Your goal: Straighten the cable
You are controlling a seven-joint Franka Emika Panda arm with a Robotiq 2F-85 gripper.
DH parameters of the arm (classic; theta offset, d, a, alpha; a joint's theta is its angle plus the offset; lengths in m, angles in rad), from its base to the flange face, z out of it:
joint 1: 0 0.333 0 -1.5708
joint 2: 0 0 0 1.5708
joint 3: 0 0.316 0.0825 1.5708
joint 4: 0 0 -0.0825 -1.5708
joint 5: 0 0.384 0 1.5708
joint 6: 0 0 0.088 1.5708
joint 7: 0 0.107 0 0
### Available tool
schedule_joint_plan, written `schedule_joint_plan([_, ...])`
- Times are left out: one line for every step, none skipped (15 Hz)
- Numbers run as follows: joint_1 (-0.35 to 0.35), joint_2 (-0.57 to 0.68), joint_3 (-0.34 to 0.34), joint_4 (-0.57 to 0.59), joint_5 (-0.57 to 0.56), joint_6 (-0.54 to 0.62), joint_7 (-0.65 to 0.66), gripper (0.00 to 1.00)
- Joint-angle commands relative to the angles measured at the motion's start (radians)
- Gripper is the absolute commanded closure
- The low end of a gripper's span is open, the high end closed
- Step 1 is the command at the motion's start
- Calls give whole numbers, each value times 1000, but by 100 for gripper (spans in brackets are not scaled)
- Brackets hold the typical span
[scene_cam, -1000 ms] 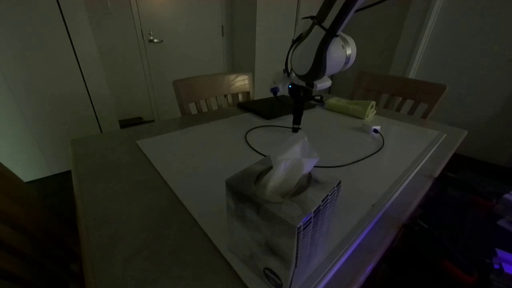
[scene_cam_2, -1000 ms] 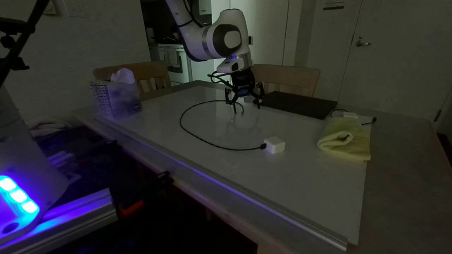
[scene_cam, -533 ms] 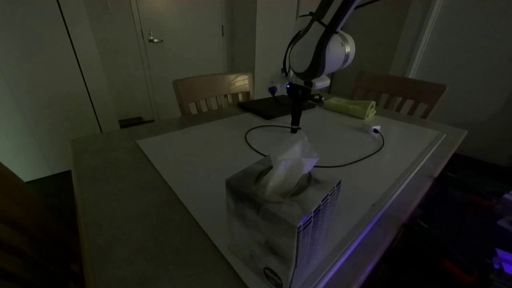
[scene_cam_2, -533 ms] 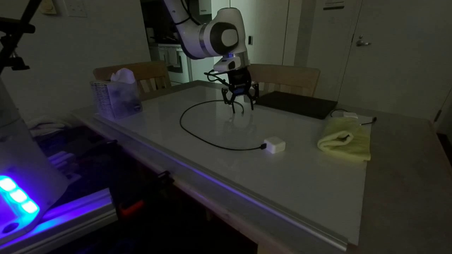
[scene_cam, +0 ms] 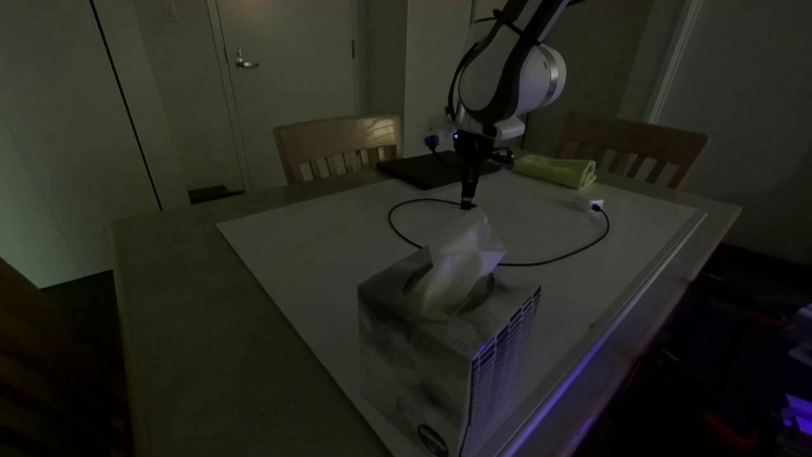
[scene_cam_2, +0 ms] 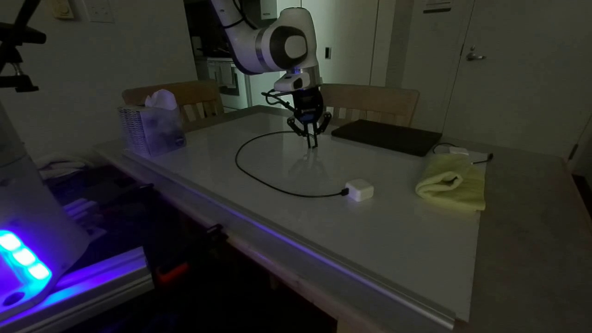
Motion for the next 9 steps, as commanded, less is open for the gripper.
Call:
schedule_joint_plan([-59,-30,65,-25,44,-12,-66,100])
schedule_joint_plan([-83,-37,91,-22,62,-20,-97,100])
schedule_joint_plan([-104,-44,113,-18,79,-28,-131,100])
schedule_joint_plan([-121,-49,135,-15,95,-33,-170,99])
schedule_joint_plan([-142,-56,163,-17,109,-32,-229,99])
schedule_joint_plan([-173,-67,208,-22,130,-11,-316,100])
schedule_joint_plan([-187,-72,234,-22,151,-11,-375,100])
schedule_joint_plan([-201,-80,262,-23,177,-12,-438,100])
schedule_joint_plan([-135,-43,182,2,163,-11,-345,100])
